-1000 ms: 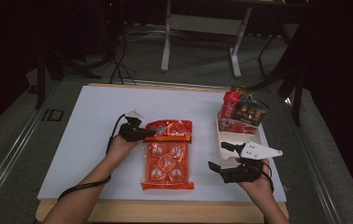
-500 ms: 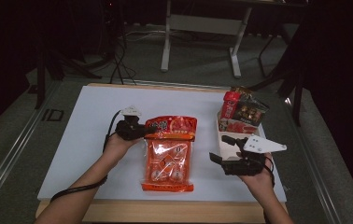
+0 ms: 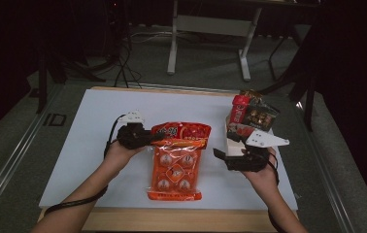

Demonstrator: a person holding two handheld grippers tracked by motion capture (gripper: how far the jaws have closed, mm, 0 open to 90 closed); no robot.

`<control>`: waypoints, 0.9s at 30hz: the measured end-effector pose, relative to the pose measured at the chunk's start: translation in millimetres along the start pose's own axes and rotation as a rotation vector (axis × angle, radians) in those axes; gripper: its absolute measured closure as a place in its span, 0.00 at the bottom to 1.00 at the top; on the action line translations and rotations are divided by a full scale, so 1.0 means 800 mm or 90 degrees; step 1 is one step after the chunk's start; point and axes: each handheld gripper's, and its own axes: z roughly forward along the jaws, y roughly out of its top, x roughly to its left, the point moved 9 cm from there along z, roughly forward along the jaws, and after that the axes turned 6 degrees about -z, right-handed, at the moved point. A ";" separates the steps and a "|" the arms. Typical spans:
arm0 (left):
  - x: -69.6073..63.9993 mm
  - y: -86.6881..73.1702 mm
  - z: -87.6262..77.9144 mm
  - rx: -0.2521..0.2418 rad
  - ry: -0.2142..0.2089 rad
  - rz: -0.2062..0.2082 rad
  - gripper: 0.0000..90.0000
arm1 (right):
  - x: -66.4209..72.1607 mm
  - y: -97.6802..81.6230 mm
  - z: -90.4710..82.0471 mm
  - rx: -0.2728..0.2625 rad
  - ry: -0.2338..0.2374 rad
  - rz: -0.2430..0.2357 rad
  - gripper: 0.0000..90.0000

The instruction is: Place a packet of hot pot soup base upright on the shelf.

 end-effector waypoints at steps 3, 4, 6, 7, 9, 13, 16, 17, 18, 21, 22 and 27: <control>-0.009 0.002 -0.005 -0.011 -0.013 0.012 0.99 | -0.002 0.000 0.009 0.002 -0.002 0.000 0.23; -0.012 0.003 -0.006 -0.014 -0.017 0.015 0.99 | -0.002 -0.001 0.012 0.004 -0.004 -0.002 0.23; -0.018 0.004 -0.009 -0.022 -0.024 0.022 0.99 | -0.003 -0.003 0.018 0.009 -0.001 0.000 0.22; -0.018 0.004 -0.009 -0.022 -0.024 0.022 0.99 | -0.003 -0.003 0.018 0.009 -0.001 0.000 0.22; -0.025 0.005 -0.013 -0.025 -0.031 0.031 0.99 | -0.001 -0.004 0.026 0.012 0.006 -0.001 0.22; -0.034 0.006 -0.017 -0.029 -0.040 0.035 0.99 | 0.004 -0.002 0.035 0.017 0.024 -0.004 0.22; -0.040 0.006 -0.019 -0.034 -0.047 0.042 0.99 | 0.010 -0.002 0.041 0.024 0.034 -0.013 0.22; -0.042 0.006 -0.020 -0.035 -0.049 0.043 0.99 | 0.012 -0.003 0.043 0.027 0.039 -0.011 0.22; -0.043 0.006 -0.022 -0.035 -0.050 0.046 0.99 | 0.013 -0.003 0.046 0.029 0.041 -0.010 0.22; -0.049 0.006 -0.025 -0.036 -0.056 0.053 0.99 | 0.015 -0.005 0.055 0.036 0.054 -0.001 0.24; -0.051 0.006 -0.026 -0.037 -0.060 0.055 0.99 | 0.015 -0.006 0.057 0.039 0.059 0.001 0.27; -0.060 0.007 -0.028 -0.037 -0.068 0.059 0.99 | 0.028 -0.006 0.063 0.031 0.109 0.008 0.50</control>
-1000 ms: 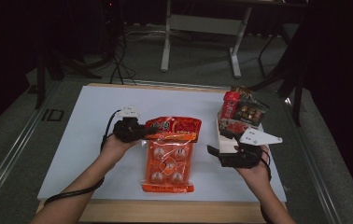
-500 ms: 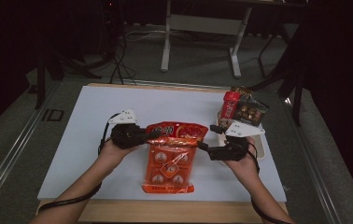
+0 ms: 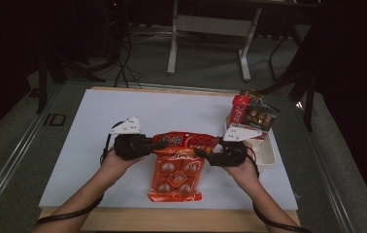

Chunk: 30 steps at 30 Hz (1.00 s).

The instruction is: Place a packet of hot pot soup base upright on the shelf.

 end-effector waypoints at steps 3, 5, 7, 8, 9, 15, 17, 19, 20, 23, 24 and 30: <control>-0.002 0.000 0.000 -0.001 -0.001 -0.002 0.99 | 0.009 -0.001 0.000 0.005 0.031 -0.014 0.61; -0.005 0.000 -0.002 -0.002 -0.005 -0.002 0.99 | 0.016 -0.002 0.000 0.012 0.055 -0.011 0.73; -0.007 0.000 -0.002 -0.002 -0.007 -0.001 0.99 | 0.017 -0.002 -0.001 0.013 0.066 -0.004 0.83; -0.007 0.000 -0.002 0.000 -0.011 -0.004 0.99 | 0.019 -0.003 -0.002 0.015 0.075 0.001 0.85; -0.008 0.000 -0.002 0.002 -0.010 -0.005 0.99 | 0.021 -0.003 -0.002 0.018 0.082 0.004 0.92; -0.011 0.002 -0.004 0.013 -0.006 -0.005 0.99 | 0.032 0.000 -0.007 0.046 0.072 -0.011 1.00; -0.018 0.006 -0.010 0.015 -0.006 -0.004 0.99 | 0.036 0.004 -0.011 0.046 0.077 -0.008 1.00; -0.025 0.011 -0.016 0.009 0.002 0.009 0.99 | 0.041 0.012 -0.016 0.034 0.081 -0.001 1.00; -0.029 0.014 -0.018 0.008 0.003 0.014 0.99 | 0.043 0.015 -0.019 0.031 0.077 -0.005 1.00; -0.035 0.020 -0.025 0.000 0.001 0.031 0.99 | 0.048 0.027 -0.026 0.024 0.074 -0.015 1.00; -0.036 0.022 -0.027 -0.003 -0.001 0.031 0.98 | 0.049 0.030 -0.028 0.021 0.073 -0.017 1.00; -0.044 0.036 -0.036 -0.044 -0.024 0.052 0.94 | 0.053 0.057 -0.043 -0.015 0.056 -0.037 1.00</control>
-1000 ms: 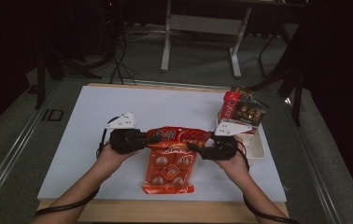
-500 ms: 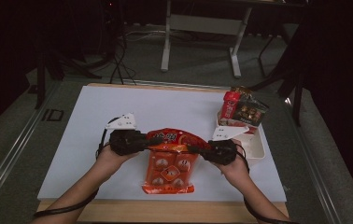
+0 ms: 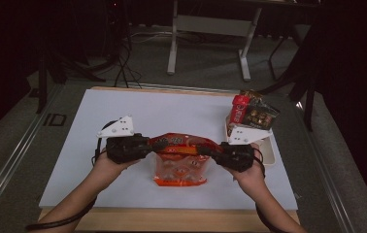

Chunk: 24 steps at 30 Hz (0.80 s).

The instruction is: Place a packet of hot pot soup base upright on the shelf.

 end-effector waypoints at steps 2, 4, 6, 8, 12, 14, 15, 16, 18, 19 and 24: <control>0.000 0.004 -0.001 -0.009 -0.008 -0.002 0.93 | 0.000 0.010 -0.006 -0.009 -0.003 -0.006 1.00; 0.002 0.008 0.000 -0.016 -0.009 -0.007 0.86 | -0.001 0.019 -0.010 -0.010 -0.007 -0.017 1.00; 0.002 0.011 0.001 -0.027 -0.004 -0.006 0.79 | 0.000 0.025 -0.013 -0.015 -0.006 -0.020 1.00; 0.001 0.014 0.002 -0.035 -0.010 -0.013 0.69 | 0.003 0.032 -0.016 -0.020 -0.015 -0.035 1.00; 0.004 0.016 0.003 -0.043 0.014 -0.024 0.45 | 0.002 0.041 -0.021 -0.027 -0.018 -0.035 1.00; 0.010 0.015 0.002 -0.046 0.040 -0.034 0.32 | 0.001 0.046 -0.024 -0.033 -0.022 -0.037 1.00; 0.011 0.014 0.001 -0.045 0.044 -0.038 0.26 | 0.001 0.049 -0.027 -0.036 -0.022 -0.037 1.00; 0.012 0.011 0.001 -0.040 0.044 -0.039 0.20 | 0.001 0.050 -0.028 -0.038 -0.025 -0.039 1.00; 0.016 0.008 0.000 -0.042 0.061 -0.043 0.15 | -0.001 0.055 -0.032 -0.041 -0.028 -0.036 1.00; 0.016 0.006 0.000 -0.045 0.058 -0.048 0.14 | -0.003 0.057 -0.034 -0.044 -0.032 -0.036 1.00; 0.020 -0.009 0.001 -0.050 0.065 -0.055 0.03 | -0.008 0.067 -0.044 -0.056 -0.046 -0.033 1.00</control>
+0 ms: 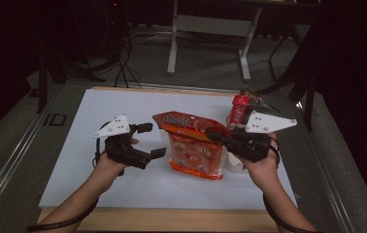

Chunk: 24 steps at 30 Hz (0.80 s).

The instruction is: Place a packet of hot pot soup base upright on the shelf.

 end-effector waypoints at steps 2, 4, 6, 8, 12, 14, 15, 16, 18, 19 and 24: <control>0.000 -0.009 0.000 0.006 -0.003 0.001 0.03 | -0.004 0.004 -0.005 -0.007 -0.009 0.000 1.00; 0.001 -0.016 0.001 0.004 0.004 0.010 0.03 | -0.009 0.010 -0.013 -0.017 -0.019 0.000 1.00; 0.002 -0.022 0.000 -0.005 0.003 0.018 0.03 | -0.014 0.016 -0.021 -0.026 -0.031 0.002 1.00; 0.003 -0.030 0.000 0.001 0.000 0.013 0.03 | -0.019 0.022 -0.029 -0.032 -0.039 0.002 1.00; 0.008 -0.049 -0.004 0.016 0.006 0.012 0.03 | -0.031 0.033 -0.046 -0.037 -0.056 0.005 1.00; 0.010 -0.056 -0.007 0.018 0.010 0.010 0.03 | -0.038 0.037 -0.055 -0.041 -0.072 0.004 1.00; 0.010 -0.056 -0.007 0.018 0.010 0.010 0.03 | -0.038 0.037 -0.055 -0.041 -0.072 0.004 1.00; 0.011 -0.060 -0.008 0.022 0.011 0.010 0.03 | -0.041 0.039 -0.059 -0.043 -0.076 0.006 1.00; 0.015 -0.073 -0.012 0.028 0.015 0.004 0.03 | -0.052 0.044 -0.072 -0.048 -0.097 0.007 1.00; 0.017 -0.078 -0.014 0.035 0.018 0.004 0.04 | -0.055 0.044 -0.076 -0.049 -0.102 0.009 1.00; 0.021 -0.098 -0.023 0.056 0.033 -0.004 0.04 | -0.076 0.043 -0.098 -0.051 -0.138 0.018 1.00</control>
